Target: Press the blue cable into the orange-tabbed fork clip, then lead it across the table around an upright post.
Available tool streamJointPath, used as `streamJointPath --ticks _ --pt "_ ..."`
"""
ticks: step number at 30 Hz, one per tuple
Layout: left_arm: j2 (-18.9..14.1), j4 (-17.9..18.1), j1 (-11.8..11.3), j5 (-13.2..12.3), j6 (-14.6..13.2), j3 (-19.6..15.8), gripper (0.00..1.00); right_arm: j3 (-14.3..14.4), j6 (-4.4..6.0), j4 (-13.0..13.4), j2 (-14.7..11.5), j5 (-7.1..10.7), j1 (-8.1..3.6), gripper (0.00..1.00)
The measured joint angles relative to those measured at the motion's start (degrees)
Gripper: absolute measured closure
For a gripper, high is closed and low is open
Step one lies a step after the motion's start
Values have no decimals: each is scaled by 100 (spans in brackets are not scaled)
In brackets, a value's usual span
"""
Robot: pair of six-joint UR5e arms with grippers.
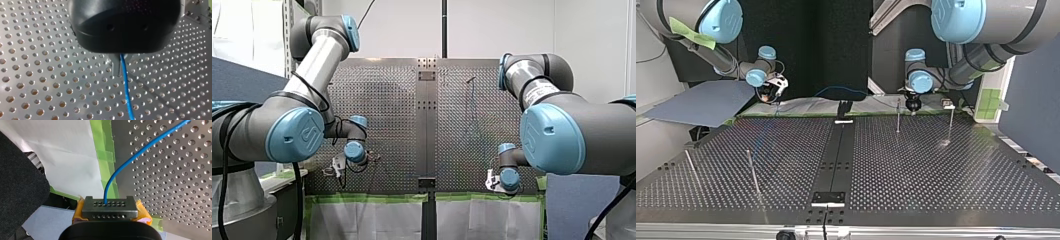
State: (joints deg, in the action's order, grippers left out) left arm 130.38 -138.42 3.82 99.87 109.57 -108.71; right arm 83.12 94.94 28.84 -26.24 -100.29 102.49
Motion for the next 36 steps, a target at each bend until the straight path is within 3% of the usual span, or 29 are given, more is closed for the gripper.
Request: streamJointPath --ticks 1,2,3,5,13,36 --pt "1 0 0 2 -10 0 45 0 0 0 0 0 -1 100" --pt "0 -2 0 9 -23 1 30 -1 0 0 0 0 -1 100" --pt "0 -5 2 18 -32 1 30 -1 0 0 0 0 0 100" --pt "1 -17 12 59 -48 1 0 -1 0 0 0 0 0 100" --pt "0 -208 77 241 -179 0 0 0 0 0 0 0 2 100" --pt "-12 -1044 352 374 -336 -17 0 -1 0 -9 0 0 2 100"
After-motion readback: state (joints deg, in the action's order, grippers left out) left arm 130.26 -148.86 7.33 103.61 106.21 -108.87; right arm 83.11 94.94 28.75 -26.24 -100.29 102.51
